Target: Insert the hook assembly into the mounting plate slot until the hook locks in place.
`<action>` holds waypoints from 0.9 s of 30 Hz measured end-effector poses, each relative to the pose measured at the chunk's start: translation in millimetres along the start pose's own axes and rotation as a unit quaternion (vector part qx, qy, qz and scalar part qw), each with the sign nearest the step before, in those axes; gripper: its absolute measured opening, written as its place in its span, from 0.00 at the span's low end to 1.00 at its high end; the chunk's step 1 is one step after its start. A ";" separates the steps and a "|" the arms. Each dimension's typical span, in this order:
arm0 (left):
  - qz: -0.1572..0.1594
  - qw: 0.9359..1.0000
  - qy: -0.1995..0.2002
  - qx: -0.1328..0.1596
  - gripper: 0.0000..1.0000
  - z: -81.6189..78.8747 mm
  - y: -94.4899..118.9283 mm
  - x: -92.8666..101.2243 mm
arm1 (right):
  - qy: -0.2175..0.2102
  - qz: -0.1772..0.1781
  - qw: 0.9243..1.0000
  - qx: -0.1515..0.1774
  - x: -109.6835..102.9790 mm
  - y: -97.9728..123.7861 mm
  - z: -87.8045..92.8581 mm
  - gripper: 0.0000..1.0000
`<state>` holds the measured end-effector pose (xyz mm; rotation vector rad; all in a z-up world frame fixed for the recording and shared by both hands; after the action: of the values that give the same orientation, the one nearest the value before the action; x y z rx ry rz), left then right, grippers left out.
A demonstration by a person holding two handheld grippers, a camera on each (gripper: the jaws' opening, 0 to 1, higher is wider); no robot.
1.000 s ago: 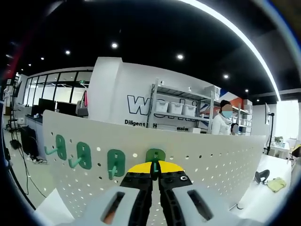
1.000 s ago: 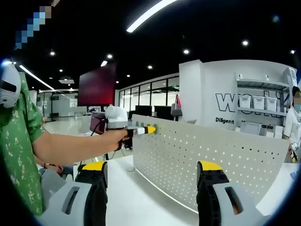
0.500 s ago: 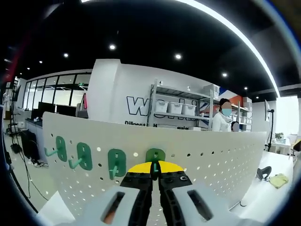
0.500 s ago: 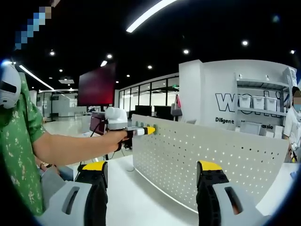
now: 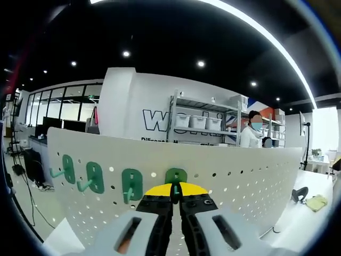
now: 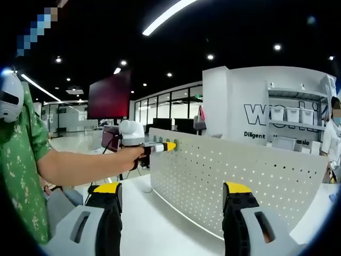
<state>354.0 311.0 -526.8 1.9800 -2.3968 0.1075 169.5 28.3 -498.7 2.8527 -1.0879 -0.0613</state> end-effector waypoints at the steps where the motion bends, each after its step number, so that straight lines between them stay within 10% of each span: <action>1: 0.000 1.000 -0.001 0.000 0.03 -0.1 0.0 0.0 | 0.000 -0.001 1.000 0.000 -0.2 -0.2 0.2 0.79; 27: -0.021 0.999 -0.035 -0.015 0.03 -2.2 -1.0 4.0 | -0.005 -0.006 1.000 -0.007 -2.4 -0.6 7.2 0.78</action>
<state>354.2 307.0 -524.3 2.0543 -2.3804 -0.0010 167.7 29.8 -505.9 2.8500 -1.0673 -0.0848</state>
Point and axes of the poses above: the point that each gripper's makers call its tool centre point, and the gripper's own axes: y roughly backward along the fingers, x roughly to its right, z roughly out of its underside, the point moved 7 cm from there along y, roughly backward along the fingers, and after that the axes turned 3 degrees about -y, right-handed, at the moved point
